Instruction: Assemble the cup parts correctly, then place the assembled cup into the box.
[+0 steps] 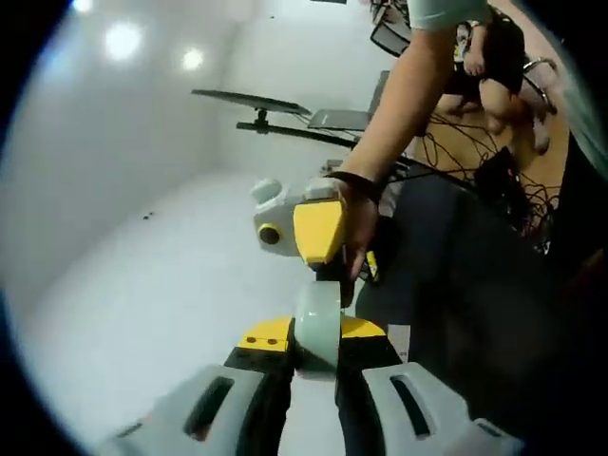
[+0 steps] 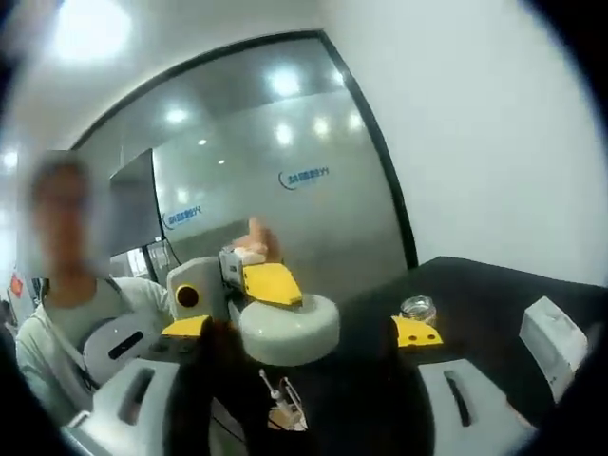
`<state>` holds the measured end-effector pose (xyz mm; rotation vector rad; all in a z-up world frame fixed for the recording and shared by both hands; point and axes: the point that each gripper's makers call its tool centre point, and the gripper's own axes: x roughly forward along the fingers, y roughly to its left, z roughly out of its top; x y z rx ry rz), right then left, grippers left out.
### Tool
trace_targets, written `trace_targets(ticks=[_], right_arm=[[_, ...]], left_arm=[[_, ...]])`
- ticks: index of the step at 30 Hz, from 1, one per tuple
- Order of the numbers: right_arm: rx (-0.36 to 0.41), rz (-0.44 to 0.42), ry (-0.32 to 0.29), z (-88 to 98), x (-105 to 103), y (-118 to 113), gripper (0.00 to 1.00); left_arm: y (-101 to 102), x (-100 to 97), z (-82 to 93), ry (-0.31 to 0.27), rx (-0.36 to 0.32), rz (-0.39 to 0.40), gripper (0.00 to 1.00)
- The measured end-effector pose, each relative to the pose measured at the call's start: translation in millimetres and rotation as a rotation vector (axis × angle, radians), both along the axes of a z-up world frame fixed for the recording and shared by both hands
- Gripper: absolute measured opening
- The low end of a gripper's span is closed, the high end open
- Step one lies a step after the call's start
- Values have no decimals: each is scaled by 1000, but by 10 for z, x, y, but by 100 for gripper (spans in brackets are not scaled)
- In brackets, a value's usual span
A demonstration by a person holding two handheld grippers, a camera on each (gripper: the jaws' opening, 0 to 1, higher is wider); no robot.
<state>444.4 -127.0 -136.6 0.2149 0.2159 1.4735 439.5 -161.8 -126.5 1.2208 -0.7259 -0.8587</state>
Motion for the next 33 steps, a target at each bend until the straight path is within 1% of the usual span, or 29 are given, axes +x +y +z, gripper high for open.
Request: trace_targets(ticks=[4,7,10,13,16,19,21,24,26,33], right_arm=[[13,8,-11,10,-17,3,64],[18,10,-8,10,-12,-2,60],[10,13,-4,-11,-10,-10,52],[24,20,9,-5,-15,-10,50],[33,24,7,1,-20,-10,49],[33,33,3,-6,-37,-8,43],[34,32,-7,-7,-36,-4,43],[38,41,-2,-1,-47,9,45],[42,48,1,9,-63,19,45],[40,31,-8,11,-45,24,43]], left_arm=[[-16,-4,0,-17,1,0,11],[-30,-14,-1,-13,2,-5,11],[-37,-14,4,-15,3,-3,12],[-44,-22,16,-11,-4,-7,12],[-53,-20,12,-7,-8,-5,12],[-59,5,-24,-8,-5,5,12],[-63,6,-34,-8,-5,3,11],[-85,-9,-46,-4,-5,-4,11],[-92,3,-39,-15,-4,2,11],[-95,1,-45,-4,-16,-1,12]])
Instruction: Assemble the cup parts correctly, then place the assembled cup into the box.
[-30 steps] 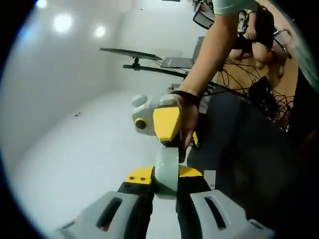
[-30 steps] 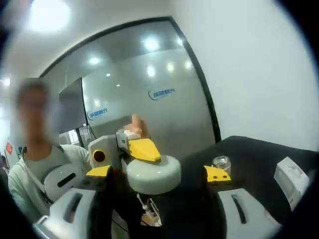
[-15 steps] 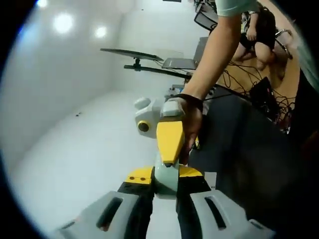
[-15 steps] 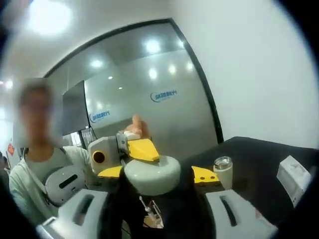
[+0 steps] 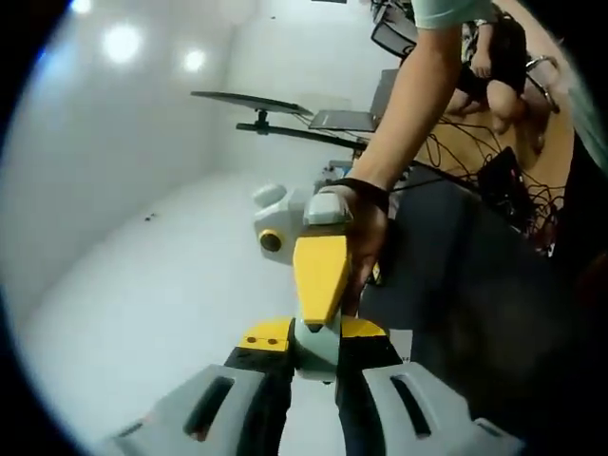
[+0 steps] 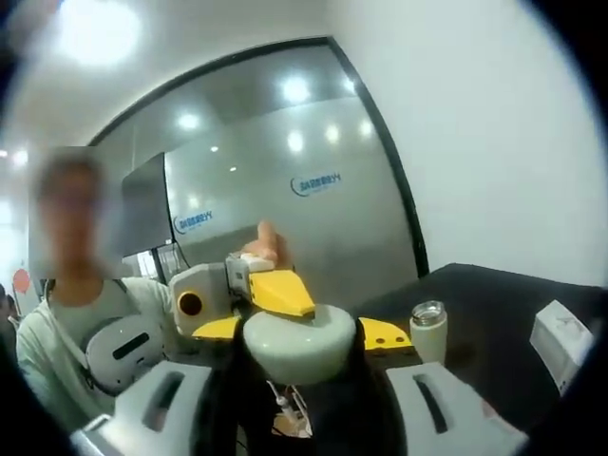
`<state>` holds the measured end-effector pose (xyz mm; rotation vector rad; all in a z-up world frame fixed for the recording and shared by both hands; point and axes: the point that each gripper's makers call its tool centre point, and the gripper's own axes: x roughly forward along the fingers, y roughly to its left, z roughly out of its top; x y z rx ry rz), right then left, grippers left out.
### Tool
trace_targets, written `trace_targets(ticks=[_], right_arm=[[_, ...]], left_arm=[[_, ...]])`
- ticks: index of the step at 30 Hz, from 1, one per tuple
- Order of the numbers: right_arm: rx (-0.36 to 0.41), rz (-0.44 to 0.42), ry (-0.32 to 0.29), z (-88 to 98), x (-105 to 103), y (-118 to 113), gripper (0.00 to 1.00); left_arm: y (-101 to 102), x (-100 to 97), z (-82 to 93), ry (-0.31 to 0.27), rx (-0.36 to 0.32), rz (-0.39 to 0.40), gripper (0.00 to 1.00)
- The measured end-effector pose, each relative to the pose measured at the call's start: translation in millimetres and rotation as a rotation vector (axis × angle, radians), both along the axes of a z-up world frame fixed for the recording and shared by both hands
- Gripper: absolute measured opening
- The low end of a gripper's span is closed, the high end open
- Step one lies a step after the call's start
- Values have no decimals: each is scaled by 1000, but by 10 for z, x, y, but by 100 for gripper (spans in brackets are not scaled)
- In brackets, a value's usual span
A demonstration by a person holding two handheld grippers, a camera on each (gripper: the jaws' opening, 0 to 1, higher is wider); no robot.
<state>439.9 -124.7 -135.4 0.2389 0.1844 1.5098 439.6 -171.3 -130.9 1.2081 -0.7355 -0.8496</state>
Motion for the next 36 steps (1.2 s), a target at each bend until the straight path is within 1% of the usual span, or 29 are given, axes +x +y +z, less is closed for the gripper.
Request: trace_targets(ticks=[1,2,6,9,10,11,12,13,14,15,16,17,18,20,21,24,26,28,29,30,31,32,34,36], right_arm=[[2,-6,0,3,7,2,43],[-1,-7,7,-3,7,5,43],[-10,-14,8,-4,4,10,42],[-5,-18,14,-2,12,13,42],[4,-8,33,6,5,13,42],[9,-7,34,10,10,7,42],[21,-20,34,29,34,-5,42],[25,-13,39,32,37,-26,42],[44,-31,43,59,70,-49,42],[50,-29,49,62,83,-86,42],[53,-29,50,63,85,-105,42],[63,-51,46,74,119,-134,42],[60,-51,50,62,124,-160,42],[60,-78,48,37,164,-214,42],[58,-82,48,24,169,-238,42],[66,-89,46,8,176,-301,42],[78,-97,40,7,205,-344,42],[102,-100,34,3,218,-365,42],[107,-100,34,-9,224,-368,42],[109,-104,33,-28,230,-363,42],[109,-107,33,-43,237,-362,42],[107,-108,32,-70,244,-359,42],[100,-117,31,-128,278,-368,42],[107,-121,39,-156,325,-397,42]], left_arm=[[4,13,1,-4,-3,3,12],[14,32,11,6,-5,0,12],[22,13,3,8,-10,-6,12],[13,33,20,24,-21,-18,12],[12,36,40,33,-37,-32,12],[-9,2,54,69,-69,-65,13],[-10,-27,49,112,-83,-93,18],[-9,-48,23,168,-90,-117,27],[0,-41,-6,204,-84,-120,35],[32,-4,-44,240,-76,-100,41],[65,32,-59,258,-80,-86,43],[101,63,-61,281,-96,-88,45],[129,74,-73,320,-115,-100,49],[202,93,-110,437,-146,-123,61],[261,161,-79,494,-173,-131,67],[415,298,-35,634,-274,-136,77],[486,328,-108,765,-307,-148,83],[588,344,-174,886,-341,-168,86],[651,368,-180,929,-373,-178,88],[733,401,-169,967,-415,-194,90],[823,443,-134,999,-471,-216,92],[929,501,-130,1037,-514,-221,93],[1125,622,-109,1068,-596,-228,95],[1289,728,-125,1094,-647,-231,96]])
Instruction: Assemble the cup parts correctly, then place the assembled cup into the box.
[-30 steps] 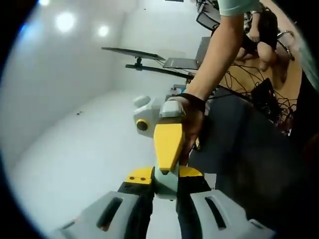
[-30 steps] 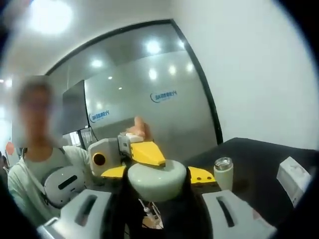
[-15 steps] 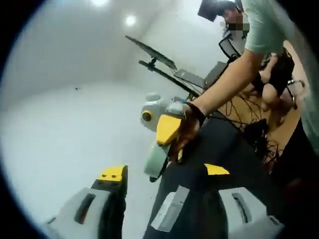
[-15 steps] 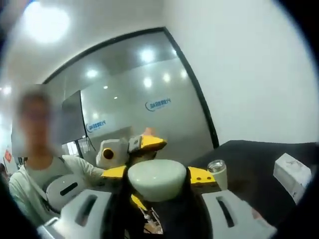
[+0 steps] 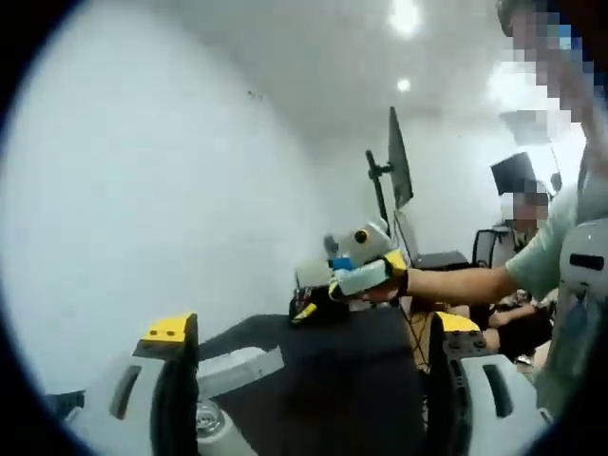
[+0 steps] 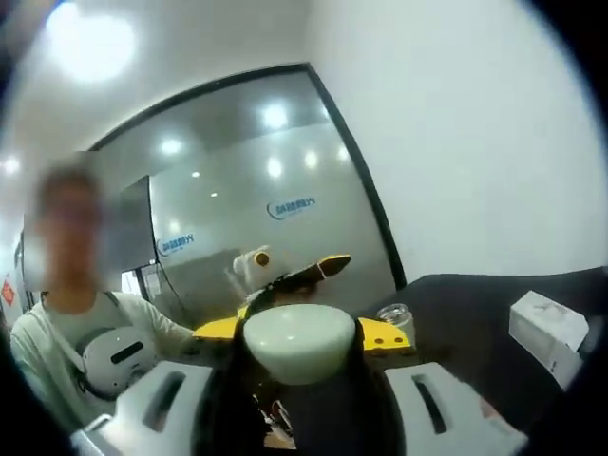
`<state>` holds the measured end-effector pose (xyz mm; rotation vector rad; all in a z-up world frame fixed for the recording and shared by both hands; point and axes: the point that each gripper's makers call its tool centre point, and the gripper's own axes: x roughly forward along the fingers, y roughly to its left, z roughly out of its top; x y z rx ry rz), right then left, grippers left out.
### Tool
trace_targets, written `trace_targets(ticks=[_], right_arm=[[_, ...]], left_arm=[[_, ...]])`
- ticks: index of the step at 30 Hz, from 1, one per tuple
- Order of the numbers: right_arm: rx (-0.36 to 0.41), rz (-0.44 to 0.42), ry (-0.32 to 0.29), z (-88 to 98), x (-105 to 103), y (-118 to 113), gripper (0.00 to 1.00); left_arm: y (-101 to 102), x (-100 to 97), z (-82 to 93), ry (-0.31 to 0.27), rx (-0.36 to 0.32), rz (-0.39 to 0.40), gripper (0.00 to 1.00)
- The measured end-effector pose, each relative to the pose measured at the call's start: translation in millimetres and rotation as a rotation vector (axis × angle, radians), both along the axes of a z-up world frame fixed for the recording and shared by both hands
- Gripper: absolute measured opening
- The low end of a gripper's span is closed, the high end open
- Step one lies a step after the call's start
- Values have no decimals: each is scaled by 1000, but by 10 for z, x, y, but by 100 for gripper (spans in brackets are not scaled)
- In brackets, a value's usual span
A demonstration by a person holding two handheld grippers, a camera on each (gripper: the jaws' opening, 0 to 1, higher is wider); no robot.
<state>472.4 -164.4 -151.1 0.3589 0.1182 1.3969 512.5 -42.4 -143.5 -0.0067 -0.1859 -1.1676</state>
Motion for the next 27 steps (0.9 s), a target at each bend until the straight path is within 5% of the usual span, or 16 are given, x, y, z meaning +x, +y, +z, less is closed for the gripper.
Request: trace_targets(ticks=[5,8,16,20,23,27], right_arm=[[27,-20,7,-24,105,-45,42],[38,-27,10,-40,147,-45,42],[28,-39,28,-157,321,46,42],[28,-33,36,-219,366,112,42],[25,-30,46,-269,392,157,42],[25,-32,52,-294,450,169,42]], left_arm=[[396,321,-108,40,-61,82,96],[536,456,-273,9,-18,140,96],[551,609,-712,34,31,152,93],[502,669,-820,202,-93,108,90],[515,702,-860,234,-167,85,88],[483,771,-1125,211,-41,120,75]])
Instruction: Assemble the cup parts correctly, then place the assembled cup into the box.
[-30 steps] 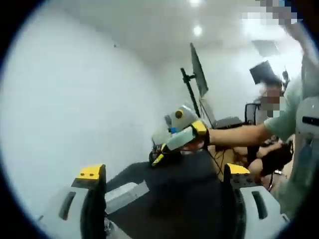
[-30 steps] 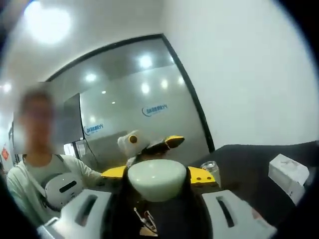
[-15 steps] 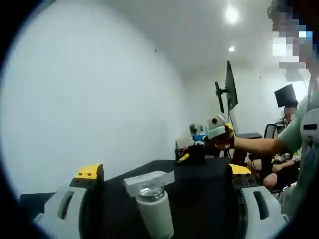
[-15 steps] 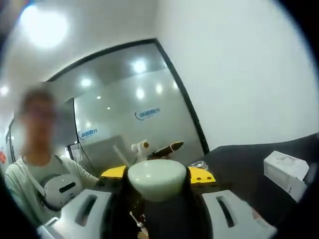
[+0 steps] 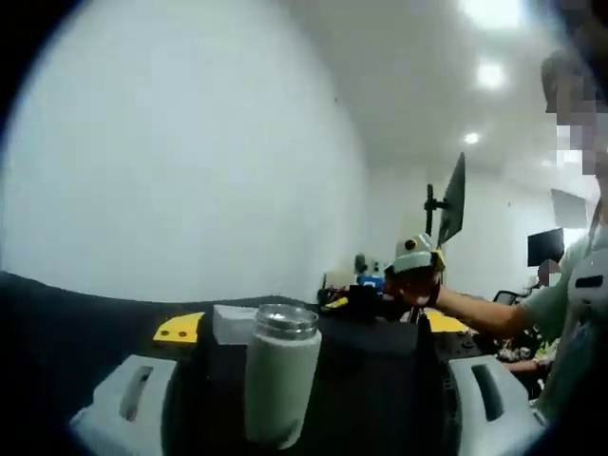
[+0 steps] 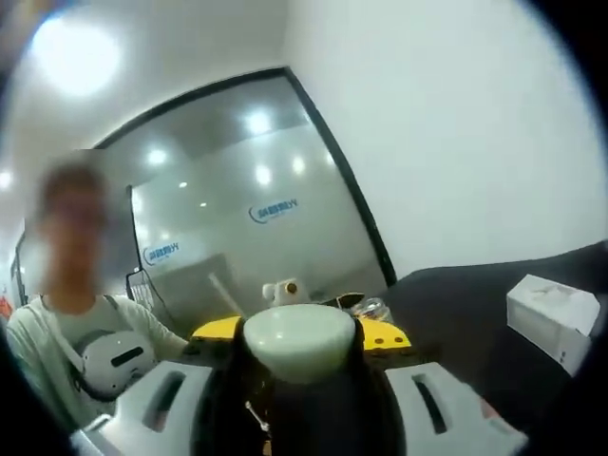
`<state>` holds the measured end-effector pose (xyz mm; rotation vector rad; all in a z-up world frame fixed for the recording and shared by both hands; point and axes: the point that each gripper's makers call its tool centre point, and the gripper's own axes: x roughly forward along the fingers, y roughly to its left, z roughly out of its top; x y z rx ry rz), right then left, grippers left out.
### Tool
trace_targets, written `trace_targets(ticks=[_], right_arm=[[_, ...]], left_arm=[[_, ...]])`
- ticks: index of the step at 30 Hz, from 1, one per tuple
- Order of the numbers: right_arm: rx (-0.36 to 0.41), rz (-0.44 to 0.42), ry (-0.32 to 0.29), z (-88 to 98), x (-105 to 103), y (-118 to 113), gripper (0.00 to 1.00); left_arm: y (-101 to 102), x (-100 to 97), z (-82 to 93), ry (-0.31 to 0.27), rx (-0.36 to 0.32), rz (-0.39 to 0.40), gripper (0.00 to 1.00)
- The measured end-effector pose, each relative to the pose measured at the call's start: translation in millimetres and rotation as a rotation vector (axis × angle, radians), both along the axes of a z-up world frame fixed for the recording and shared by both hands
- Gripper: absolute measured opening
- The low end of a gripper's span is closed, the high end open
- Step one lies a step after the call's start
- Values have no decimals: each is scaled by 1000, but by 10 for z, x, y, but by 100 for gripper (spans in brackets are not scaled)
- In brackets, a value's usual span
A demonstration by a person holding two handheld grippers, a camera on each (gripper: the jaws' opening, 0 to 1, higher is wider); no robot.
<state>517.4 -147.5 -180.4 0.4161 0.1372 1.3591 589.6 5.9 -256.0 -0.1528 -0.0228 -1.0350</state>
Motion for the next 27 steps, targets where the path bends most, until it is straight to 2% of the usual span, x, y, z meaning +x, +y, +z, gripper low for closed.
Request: trace_targets(ticks=[2,4,6,9,14,21,27], right_arm=[[1,-5,-2,-6,24,10,42],[-2,-12,-9,-19,36,42,42],[-4,-15,-15,-26,47,58,42],[-27,-35,-35,-64,71,116,42],[-44,-65,-52,-105,127,183,42],[-57,-51,-52,-158,133,242,42],[-64,-45,-48,-188,139,246,42]], left_arm=[[-61,-14,-95,12,21,-21,69],[-101,7,-140,32,5,-39,74],[-120,59,-219,30,37,-34,80],[-143,146,-303,44,50,-33,79],[-223,247,-401,54,77,-34,73],[-366,226,-442,64,68,-60,69],[-380,265,-475,53,83,-71,60]])
